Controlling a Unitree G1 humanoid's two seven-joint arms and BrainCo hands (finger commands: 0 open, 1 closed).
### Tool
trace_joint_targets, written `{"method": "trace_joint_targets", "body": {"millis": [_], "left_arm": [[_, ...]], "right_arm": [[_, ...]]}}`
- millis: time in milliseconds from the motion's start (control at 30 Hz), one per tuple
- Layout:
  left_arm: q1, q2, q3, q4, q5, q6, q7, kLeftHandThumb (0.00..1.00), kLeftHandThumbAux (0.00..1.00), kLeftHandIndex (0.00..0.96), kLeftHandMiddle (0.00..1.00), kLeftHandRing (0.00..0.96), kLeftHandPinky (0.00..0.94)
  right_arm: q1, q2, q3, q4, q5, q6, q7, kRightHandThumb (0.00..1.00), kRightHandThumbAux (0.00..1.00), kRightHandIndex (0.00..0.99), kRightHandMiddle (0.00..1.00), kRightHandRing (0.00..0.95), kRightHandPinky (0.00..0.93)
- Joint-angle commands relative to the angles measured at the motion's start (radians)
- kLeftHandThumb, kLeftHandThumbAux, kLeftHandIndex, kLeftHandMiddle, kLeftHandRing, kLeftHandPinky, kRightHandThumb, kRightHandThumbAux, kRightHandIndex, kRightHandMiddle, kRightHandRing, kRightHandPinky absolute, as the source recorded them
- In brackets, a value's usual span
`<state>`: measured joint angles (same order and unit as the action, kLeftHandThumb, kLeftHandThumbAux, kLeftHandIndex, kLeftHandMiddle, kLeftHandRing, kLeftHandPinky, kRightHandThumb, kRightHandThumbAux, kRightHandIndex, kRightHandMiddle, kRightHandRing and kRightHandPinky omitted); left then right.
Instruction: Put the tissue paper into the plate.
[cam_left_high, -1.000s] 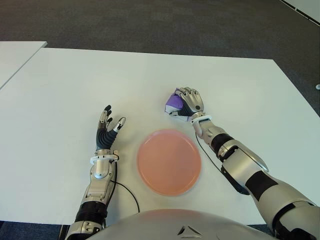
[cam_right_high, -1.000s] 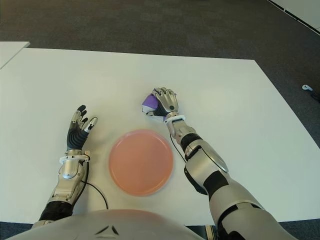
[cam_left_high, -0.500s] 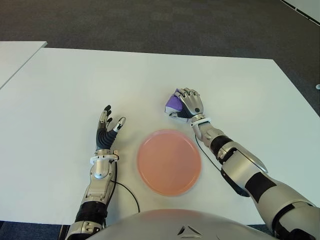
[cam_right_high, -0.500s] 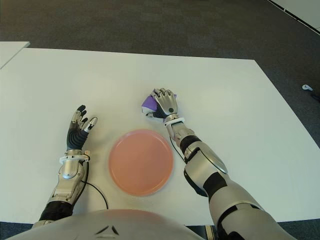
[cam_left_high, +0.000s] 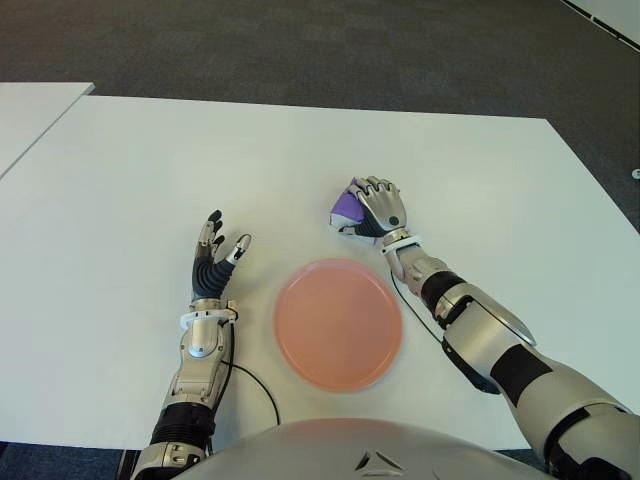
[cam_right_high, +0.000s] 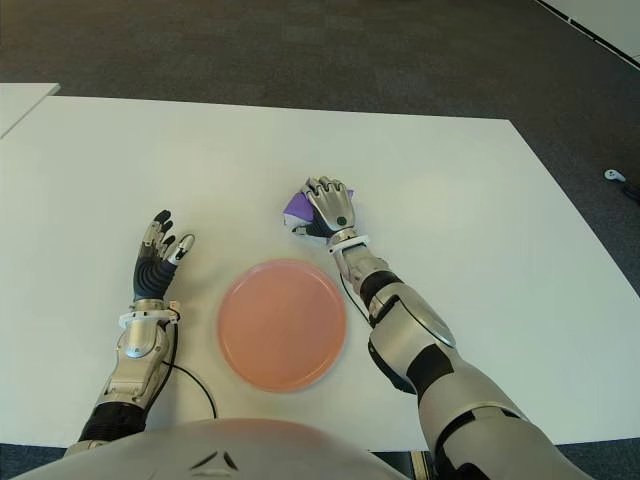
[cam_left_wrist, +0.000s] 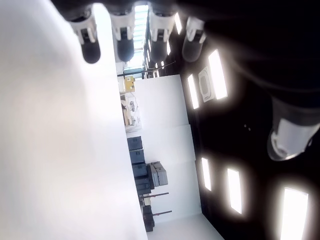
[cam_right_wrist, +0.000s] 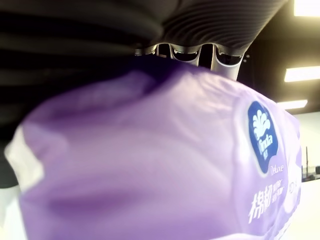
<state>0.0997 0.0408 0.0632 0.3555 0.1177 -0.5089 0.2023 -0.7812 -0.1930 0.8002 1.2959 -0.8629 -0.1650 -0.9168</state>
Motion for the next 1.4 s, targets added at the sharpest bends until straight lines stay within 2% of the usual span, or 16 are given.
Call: {"method": "trace_joint_targets", "body": {"millis": [33,300,433,633,833,1000,1133,1400], "left_arm": [[0.037,-0.015,0.001,0.038,0.009,0.038,0.015,0.0,0.495,0.0,0.0,0.0,0.0],[0.039,-0.016,0.0,0.037,0.011,0.036,0.016,0.0,0.495,0.0,0.0,0.0,0.0],[0.04,-0.016,0.002,0.039,0.007,0.032,0.014,0.0,0.497,0.0,0.0,0.0,0.0],[0.044,-0.014,0.009,0.045,-0.003,0.021,0.007,0.0,0.511,0.0,0.0,0.0,0.0],[0.05,-0.011,0.013,0.044,-0.002,0.02,0.007,0.0,0.518,0.0,0.0,0.0,0.0],[0.053,-0.011,0.018,0.043,0.002,0.019,0.011,0.0,0.515,0.0,0.0,0.0,0.0],[0.049,-0.012,0.019,0.046,0.003,0.019,0.009,0.0,0.511,0.0,0.0,0.0,0.0],[0.039,-0.014,0.017,0.057,-0.001,0.007,0.004,0.0,0.514,0.0,0.0,0.0,0.0]], "right_arm": [[0.155,0.002,0.05,0.073,-0.051,-0.005,0.059,0.854,0.679,0.397,0.537,0.845,0.81],[0.15,-0.007,0.047,0.066,-0.044,-0.021,0.004,0.855,0.678,0.399,0.538,0.848,0.804],[0.105,-0.041,0.011,0.063,-0.015,-0.05,-0.006,0.855,0.678,0.399,0.537,0.845,0.798],[-0.004,-0.087,-0.082,0.017,0.044,-0.111,-0.063,0.856,0.677,0.402,0.54,0.86,0.826],[-0.047,-0.113,-0.123,-0.039,0.045,-0.14,-0.118,0.857,0.675,0.405,0.541,0.877,0.853],[-0.051,-0.124,-0.154,-0.115,0.047,-0.176,-0.171,0.858,0.674,0.408,0.542,0.879,0.854],[-0.049,-0.157,-0.192,-0.241,0.052,-0.215,-0.182,0.859,0.674,0.408,0.542,0.879,0.851],[-0.026,-0.214,-0.291,-0.531,0.068,-0.251,-0.096,0.859,0.674,0.407,0.539,0.864,0.835]]}}
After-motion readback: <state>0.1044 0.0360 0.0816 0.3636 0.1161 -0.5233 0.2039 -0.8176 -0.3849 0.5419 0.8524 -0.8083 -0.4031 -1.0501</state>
